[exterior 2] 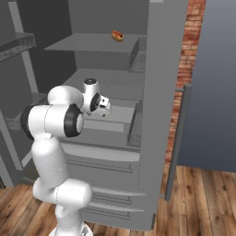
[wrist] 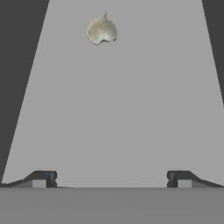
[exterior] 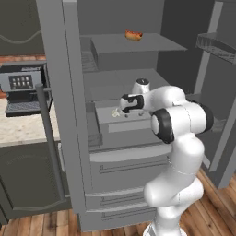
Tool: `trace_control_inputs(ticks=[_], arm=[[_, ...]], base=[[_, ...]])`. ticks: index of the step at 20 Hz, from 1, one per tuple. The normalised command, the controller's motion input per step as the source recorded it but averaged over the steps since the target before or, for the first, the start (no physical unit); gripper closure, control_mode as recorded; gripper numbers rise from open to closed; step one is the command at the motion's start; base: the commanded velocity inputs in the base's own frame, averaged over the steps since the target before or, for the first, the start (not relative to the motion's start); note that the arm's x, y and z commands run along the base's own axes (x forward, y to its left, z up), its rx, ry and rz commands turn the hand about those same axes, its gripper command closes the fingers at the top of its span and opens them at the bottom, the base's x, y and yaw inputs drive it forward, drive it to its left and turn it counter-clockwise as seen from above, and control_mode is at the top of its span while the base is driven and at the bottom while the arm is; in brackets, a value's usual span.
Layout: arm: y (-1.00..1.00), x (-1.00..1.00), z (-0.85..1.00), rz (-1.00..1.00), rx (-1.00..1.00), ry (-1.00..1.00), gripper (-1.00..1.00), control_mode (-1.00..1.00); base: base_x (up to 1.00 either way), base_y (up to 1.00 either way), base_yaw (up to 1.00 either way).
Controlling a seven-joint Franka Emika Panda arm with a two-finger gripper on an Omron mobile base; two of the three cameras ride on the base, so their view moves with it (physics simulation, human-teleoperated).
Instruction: Fully open the fridge drawer.
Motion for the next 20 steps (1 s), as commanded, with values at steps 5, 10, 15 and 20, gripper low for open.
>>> trace_control_inputs(ticks=[5,10,15,20], arm=[[0.0,0.19,-0.32,0.0,0.0,0.0,-1.0,-1.0],[0.0,0.0,-0.23,0.0,0.0,0.0,-1.0,-1.0],[-0.1,-0.64,-0.01,0.0,0.0,0.0,-1.0,-1.0],[-0.25,-1.0,0.0,0.0,0.02,0.01,-1.0,-1.0]], base=[[0.0,0.0,0.0],[0.0,0.0,0.0],[0.0,0.0,0.0],[0.0,0.0,0.0]])
